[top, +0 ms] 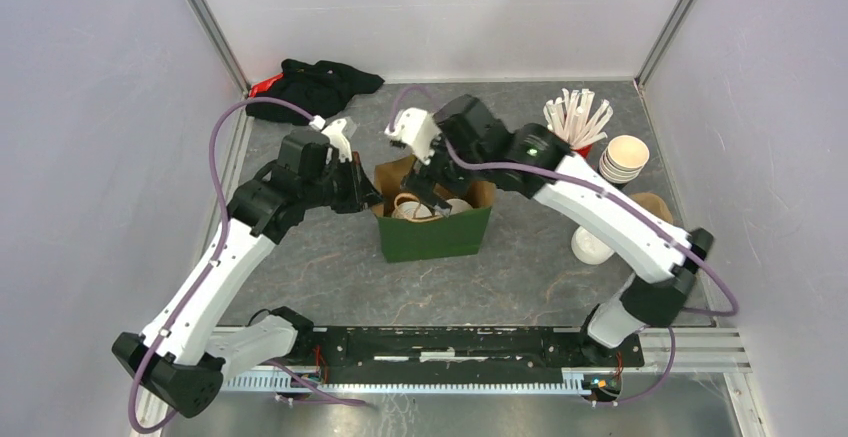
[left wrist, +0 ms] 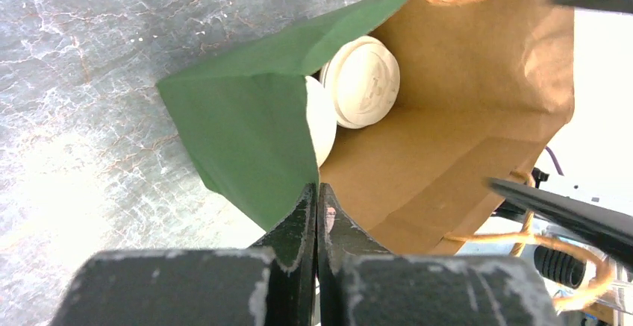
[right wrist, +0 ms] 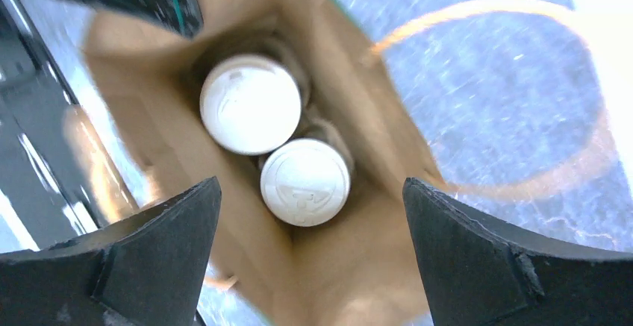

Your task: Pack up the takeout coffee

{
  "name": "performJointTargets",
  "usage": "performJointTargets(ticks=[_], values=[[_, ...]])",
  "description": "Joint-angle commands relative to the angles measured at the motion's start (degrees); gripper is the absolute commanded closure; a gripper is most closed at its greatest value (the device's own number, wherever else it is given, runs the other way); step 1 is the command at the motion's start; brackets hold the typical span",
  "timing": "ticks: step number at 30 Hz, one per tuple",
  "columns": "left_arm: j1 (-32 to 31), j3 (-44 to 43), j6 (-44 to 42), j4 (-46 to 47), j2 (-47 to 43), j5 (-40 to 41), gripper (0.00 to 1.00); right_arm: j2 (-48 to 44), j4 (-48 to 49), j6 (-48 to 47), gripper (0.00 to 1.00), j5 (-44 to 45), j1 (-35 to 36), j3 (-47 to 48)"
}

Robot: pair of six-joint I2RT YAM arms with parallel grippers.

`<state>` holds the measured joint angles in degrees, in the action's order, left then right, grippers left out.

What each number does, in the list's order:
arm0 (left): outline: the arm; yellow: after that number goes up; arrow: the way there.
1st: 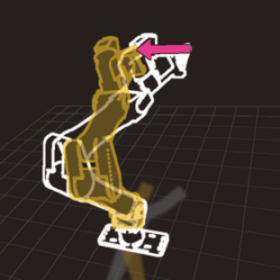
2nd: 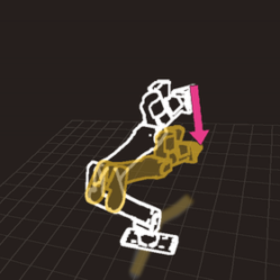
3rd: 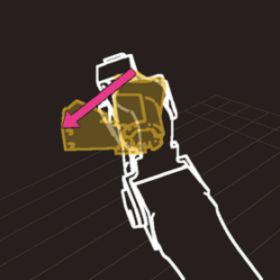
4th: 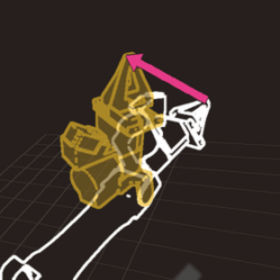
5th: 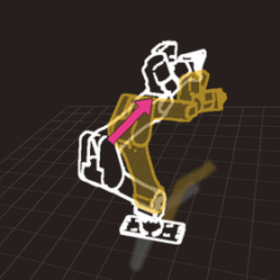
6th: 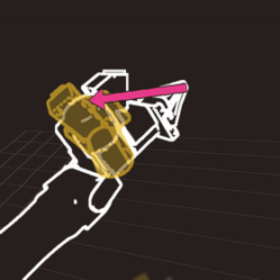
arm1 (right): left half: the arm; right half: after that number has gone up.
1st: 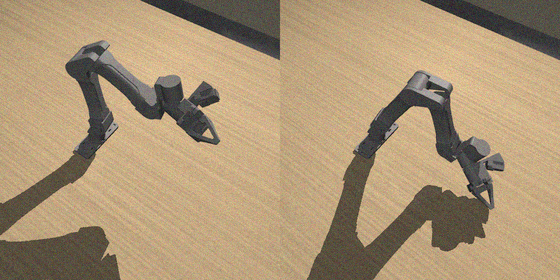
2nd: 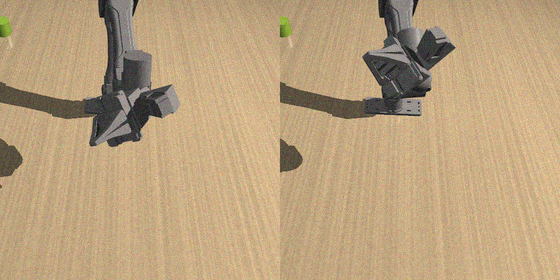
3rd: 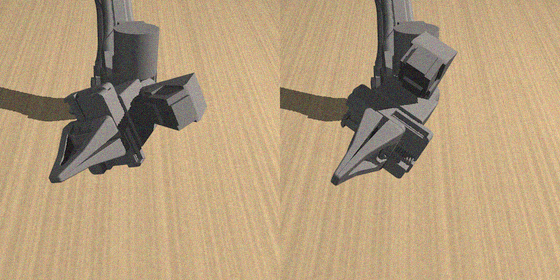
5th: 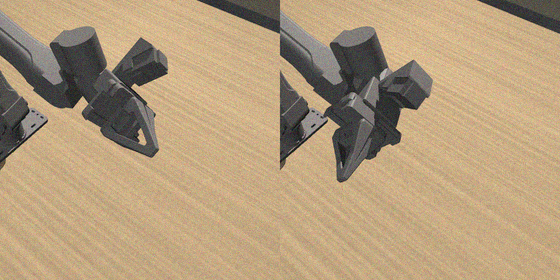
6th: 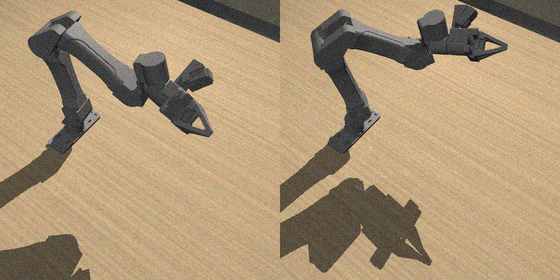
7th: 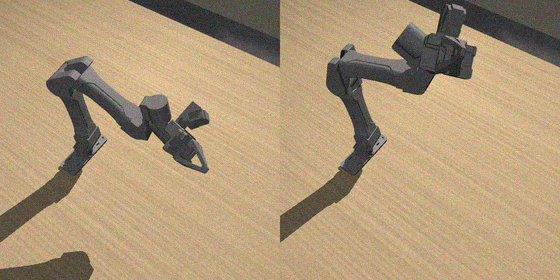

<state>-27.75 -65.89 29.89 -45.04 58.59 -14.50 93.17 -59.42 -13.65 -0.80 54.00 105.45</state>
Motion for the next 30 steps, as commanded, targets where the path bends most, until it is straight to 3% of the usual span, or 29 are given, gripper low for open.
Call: performJointTargets(ticks=[1,5,7,10,13,18,22,24,30], values=[[0.1,-6.1,3.0,-4.7,2.7,2.0,0.98,-9.6,12.9,9.2,0.02,4.5,0.2,3.6],[0.1,-9.0,4.8,-6.5,5.1,1.8,0.98,-13.9,17.2,12.1,0.02,9.5,-0.1,3.3],[0.2,-10.0,5.6,-8.9,5.9,3.4,0.97,-15.2,16.5,12.9,0.02,17.1,-0.4,4.2],[0.2,-9.8,7.0,-10.6,6.1,5.6,0.88,-18.1,13.8,17.3,0.02,28.9,-3.8,3.8],[0.2,-9.3,7.3,-11.1,5.2,8.2,0.8,-21.4,14.1,16.2,0.02,28.4,-10.7,-1.7],[0.2,-9.3,7.7,-13.6,2.9,11.4,0.65,-19.3,13.5,14.9,0.04,26.1,-23.5,-6.9],[0.3,-10.8,5.5,-14.3,2.0,11.8,0.48,-16.9,19.0,16.7,0.14,12.5,-36.8,-13.9],[0.2,-12.6,3.1,-15.1,2.0,12.1,0.43,-14.4,20.7,15.4,0.2,8.8,-39.6,-16.4],[0.2,-20.7,-3.5,-17.0,2.4,12.3,0.35,-5.6,22.3,11.1,0.35,10.6,-41.9,-17.5]])
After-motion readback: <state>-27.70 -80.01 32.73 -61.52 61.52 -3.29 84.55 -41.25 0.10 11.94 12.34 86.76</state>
